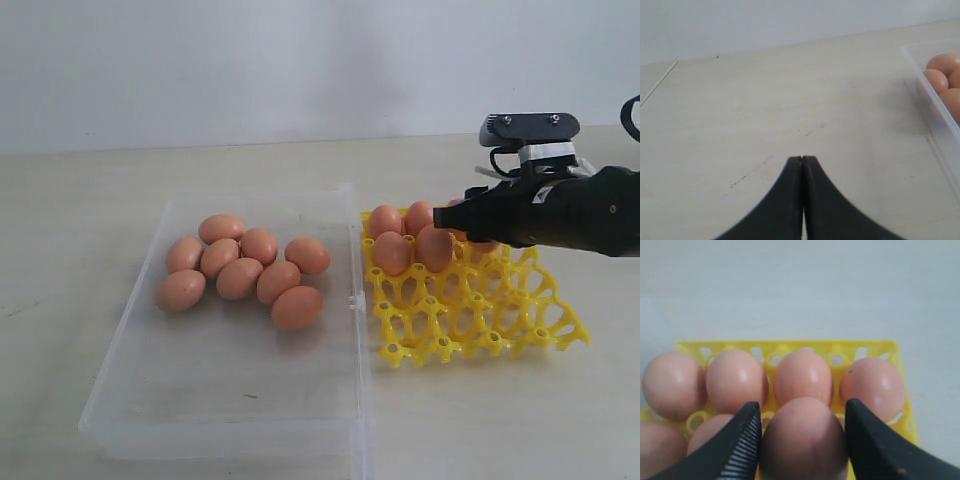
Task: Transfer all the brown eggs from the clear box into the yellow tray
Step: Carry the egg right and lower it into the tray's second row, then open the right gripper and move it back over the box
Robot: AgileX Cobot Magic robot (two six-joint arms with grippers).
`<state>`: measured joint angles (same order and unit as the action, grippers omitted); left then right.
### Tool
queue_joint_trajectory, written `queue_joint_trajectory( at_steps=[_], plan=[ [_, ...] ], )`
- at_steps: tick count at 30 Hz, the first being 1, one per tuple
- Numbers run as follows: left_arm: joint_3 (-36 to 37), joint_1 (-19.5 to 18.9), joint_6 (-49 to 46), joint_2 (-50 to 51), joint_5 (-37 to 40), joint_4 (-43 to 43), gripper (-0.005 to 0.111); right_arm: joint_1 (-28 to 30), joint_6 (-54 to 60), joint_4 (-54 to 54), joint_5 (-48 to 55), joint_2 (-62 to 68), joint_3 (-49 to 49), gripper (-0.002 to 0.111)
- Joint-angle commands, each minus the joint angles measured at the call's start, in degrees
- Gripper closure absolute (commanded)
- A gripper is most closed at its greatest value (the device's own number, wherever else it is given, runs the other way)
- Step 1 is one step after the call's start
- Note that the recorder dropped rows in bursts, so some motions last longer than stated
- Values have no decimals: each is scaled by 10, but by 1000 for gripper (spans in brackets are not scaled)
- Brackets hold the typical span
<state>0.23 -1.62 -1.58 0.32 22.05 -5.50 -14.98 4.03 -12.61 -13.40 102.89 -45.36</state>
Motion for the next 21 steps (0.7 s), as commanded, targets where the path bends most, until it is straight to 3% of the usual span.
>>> queue_joint_trajectory(
  at_steps=[1, 21],
  plan=[
    [-2, -1, 4, -3, -4, 1, 107, 8, -32, 25, -24, 0, -9, 108],
    [-2, -1, 4, -3, -4, 1, 107, 8, -16, 38, -52, 27, -9, 108]
  ],
)
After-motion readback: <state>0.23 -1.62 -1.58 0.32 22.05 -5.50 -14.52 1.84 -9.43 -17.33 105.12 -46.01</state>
